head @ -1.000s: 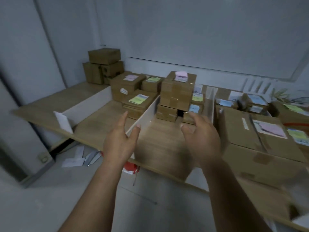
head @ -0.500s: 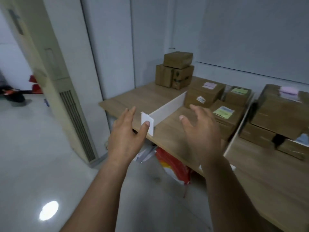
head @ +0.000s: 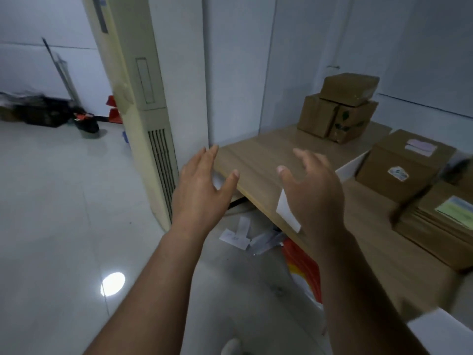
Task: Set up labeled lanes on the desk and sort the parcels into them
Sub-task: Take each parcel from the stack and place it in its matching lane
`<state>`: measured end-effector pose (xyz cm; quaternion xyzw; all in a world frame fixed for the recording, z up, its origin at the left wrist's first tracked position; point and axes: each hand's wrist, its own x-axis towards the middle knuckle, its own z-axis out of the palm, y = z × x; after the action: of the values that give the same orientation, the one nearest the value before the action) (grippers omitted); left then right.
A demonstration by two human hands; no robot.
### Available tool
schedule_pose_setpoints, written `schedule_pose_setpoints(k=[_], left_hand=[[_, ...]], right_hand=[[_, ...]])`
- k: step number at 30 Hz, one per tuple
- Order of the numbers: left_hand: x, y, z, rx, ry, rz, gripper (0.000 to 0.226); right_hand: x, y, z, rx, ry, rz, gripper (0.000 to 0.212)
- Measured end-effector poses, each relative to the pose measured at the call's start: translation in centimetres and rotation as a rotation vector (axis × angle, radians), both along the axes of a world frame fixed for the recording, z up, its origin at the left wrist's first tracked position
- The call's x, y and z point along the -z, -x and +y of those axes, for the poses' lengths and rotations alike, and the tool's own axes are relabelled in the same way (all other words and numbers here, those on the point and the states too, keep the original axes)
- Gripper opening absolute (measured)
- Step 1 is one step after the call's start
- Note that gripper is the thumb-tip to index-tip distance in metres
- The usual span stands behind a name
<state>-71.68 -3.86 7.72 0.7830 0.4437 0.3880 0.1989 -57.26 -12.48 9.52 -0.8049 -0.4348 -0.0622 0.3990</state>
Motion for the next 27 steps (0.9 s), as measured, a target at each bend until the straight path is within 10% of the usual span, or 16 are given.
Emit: schedule_pose_setpoints(k=[27], left_hand=[[1.0,-21.3,36.6,0.274,0.021,0.108,0.066]], right_hand=[[-0.1,-18.5,33.7,0.259,0.147,-0.002,0.046]])
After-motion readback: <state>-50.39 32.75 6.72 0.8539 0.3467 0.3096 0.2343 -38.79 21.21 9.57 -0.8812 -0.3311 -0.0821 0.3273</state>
